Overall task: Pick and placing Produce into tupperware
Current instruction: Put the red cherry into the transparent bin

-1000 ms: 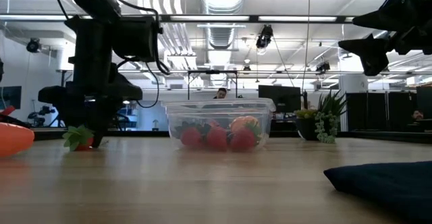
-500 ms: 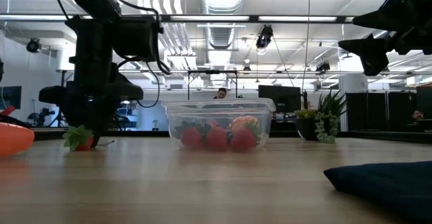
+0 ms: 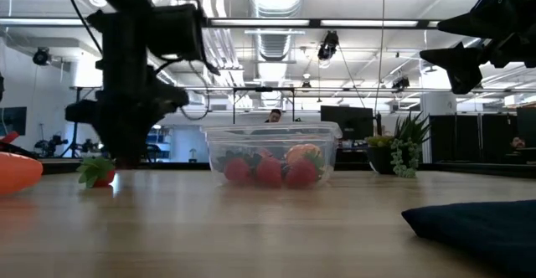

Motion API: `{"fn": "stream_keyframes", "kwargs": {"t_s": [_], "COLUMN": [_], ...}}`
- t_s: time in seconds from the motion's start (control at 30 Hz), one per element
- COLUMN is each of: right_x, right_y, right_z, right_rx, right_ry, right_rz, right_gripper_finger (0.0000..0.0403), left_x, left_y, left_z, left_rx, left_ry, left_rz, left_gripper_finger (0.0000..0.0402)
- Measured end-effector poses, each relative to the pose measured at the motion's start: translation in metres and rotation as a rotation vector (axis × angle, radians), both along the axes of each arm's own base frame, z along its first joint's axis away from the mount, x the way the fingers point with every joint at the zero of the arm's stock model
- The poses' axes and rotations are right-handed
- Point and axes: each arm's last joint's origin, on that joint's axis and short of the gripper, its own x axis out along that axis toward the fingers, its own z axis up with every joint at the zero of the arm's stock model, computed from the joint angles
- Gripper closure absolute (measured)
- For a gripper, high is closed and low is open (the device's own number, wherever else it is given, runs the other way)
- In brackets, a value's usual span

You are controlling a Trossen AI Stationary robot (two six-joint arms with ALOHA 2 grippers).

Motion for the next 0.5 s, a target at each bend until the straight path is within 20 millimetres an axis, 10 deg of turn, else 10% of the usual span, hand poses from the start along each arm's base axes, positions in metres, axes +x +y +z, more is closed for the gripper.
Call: {"fn": "stream_keyframes", "kwargs": {"t_s": [0.5], "right_x": [0.0], "right_y": [0.0], "right_z": [0.0], "right_rx": [0.0], "right_ry": [0.0], "right_rz": [0.0], "right_gripper_finger": [0.0157], "left_x": [0.063], "left_y": [0.006], "left_z": [0.082], "left_rx": [0.374], "left_ry": [-0.436], "left_rz": [-0.56], "left_gripper_finger": [0.0322]}}
